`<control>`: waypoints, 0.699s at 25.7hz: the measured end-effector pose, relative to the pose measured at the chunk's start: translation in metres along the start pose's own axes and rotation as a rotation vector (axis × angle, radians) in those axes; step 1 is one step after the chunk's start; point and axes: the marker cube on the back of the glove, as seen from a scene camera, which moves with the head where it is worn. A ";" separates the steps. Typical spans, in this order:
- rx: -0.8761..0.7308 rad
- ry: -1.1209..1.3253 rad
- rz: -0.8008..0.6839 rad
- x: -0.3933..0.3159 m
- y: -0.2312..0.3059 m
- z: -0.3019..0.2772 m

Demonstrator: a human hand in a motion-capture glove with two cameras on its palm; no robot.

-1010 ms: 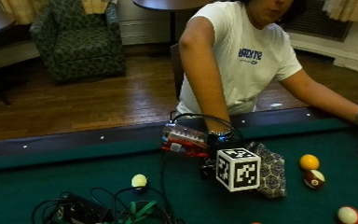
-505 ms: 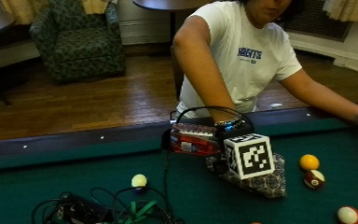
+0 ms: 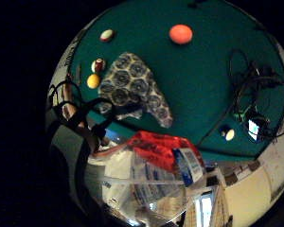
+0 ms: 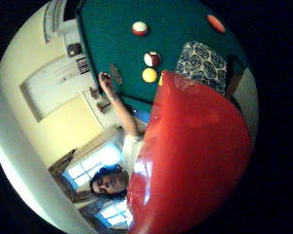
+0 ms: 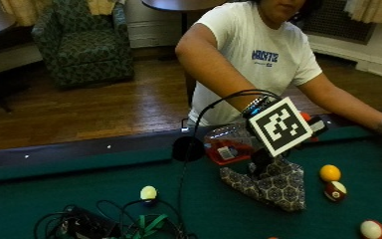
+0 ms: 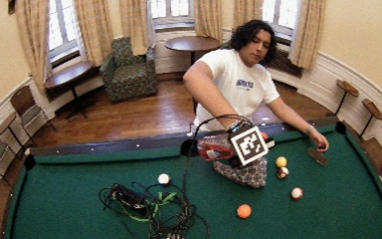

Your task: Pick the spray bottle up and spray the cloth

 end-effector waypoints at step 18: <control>0.292 -0.446 -0.424 -0.030 0.019 -0.027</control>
